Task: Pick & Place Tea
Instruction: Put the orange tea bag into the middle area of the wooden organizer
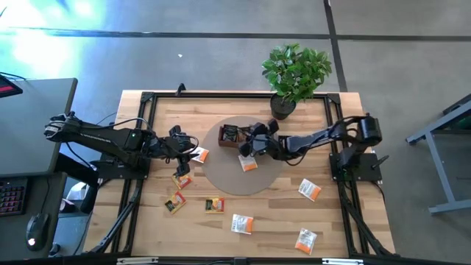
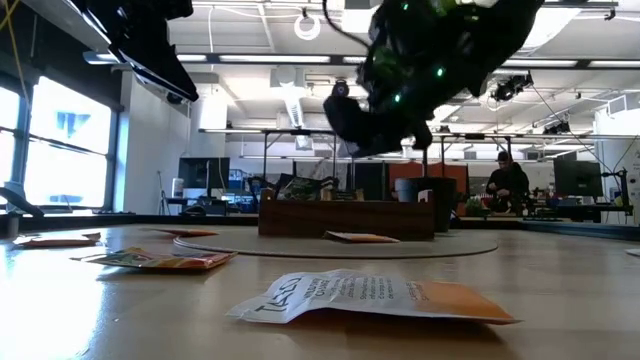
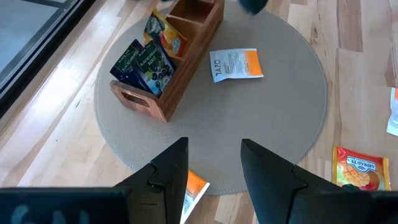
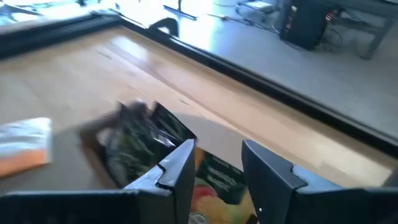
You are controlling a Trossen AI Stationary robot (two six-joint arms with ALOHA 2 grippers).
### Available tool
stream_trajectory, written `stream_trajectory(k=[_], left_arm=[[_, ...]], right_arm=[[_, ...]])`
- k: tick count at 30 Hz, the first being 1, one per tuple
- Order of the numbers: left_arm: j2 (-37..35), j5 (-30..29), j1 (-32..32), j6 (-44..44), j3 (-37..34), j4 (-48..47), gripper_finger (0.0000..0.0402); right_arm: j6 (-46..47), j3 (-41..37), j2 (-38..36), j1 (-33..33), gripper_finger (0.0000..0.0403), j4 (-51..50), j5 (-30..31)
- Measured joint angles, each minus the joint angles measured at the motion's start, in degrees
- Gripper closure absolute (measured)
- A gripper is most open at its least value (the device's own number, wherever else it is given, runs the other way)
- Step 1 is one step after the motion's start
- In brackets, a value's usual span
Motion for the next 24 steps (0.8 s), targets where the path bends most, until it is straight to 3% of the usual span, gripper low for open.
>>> stream_trajectory(k=[6, 24], left_arm=[[0.00, 0.02, -0.02, -0.02, 0.00, -0.02, 0.0257], [0.00, 0.02, 0.00, 0.00, 0.00, 0.00, 0.0257]], right_arm=[[-5.21, 0.02, -3.38, 1.89, 0.0274, -1.50, -3.73], [-6.44, 0.02, -3.82, 3.58, 0.0274, -1.80, -3.63]])
